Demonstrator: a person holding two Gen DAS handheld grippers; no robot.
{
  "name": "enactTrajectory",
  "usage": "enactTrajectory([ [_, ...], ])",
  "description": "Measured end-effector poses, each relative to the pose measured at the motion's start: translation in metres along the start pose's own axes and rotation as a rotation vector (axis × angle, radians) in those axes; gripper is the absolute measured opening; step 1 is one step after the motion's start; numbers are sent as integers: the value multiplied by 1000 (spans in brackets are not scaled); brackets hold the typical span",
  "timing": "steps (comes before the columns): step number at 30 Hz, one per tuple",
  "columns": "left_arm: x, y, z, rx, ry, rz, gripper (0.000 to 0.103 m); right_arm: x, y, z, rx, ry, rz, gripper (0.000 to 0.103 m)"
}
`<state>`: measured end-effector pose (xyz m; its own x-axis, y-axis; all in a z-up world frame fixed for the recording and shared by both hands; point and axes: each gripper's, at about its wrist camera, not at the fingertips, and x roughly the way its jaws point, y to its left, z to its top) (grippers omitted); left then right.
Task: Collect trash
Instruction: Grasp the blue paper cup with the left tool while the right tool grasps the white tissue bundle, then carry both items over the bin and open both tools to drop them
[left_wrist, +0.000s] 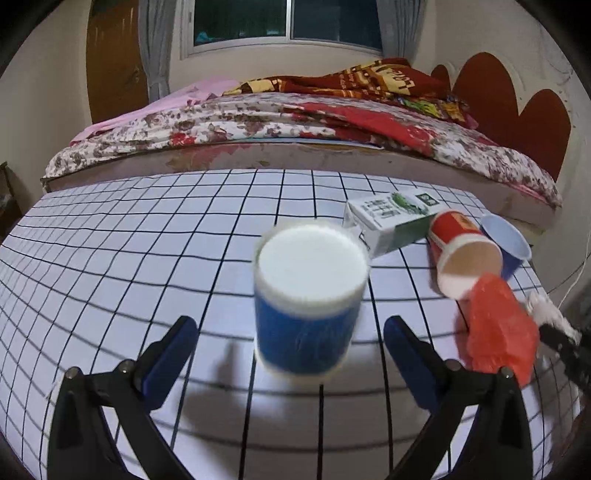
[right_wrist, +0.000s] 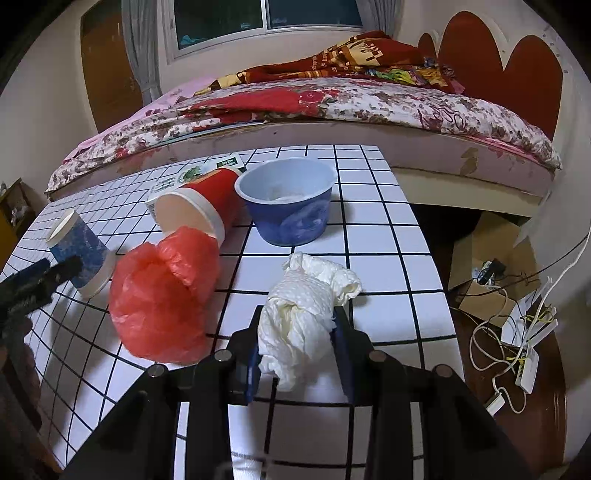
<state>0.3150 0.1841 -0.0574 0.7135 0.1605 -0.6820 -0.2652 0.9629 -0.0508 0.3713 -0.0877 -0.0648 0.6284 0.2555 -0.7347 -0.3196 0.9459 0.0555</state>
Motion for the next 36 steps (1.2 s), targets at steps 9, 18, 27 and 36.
enactTrajectory([
  [9, 8, -3, -3, 18, 37, -77, 56, -4, -10, -6, -5, 2, 10, 35],
  [18, -52, -25, -38, 86, -21, -115, 55, -41, -21, -26, 6, -50, 21, 35],
  [27, -94, -46, -63, 118, -41, -157, 55, -91, -18, -57, -2, -103, 19, 35],
  [36, -128, -65, -97, 156, -47, -203, 55, -144, -14, -97, -31, -149, -5, 35],
])
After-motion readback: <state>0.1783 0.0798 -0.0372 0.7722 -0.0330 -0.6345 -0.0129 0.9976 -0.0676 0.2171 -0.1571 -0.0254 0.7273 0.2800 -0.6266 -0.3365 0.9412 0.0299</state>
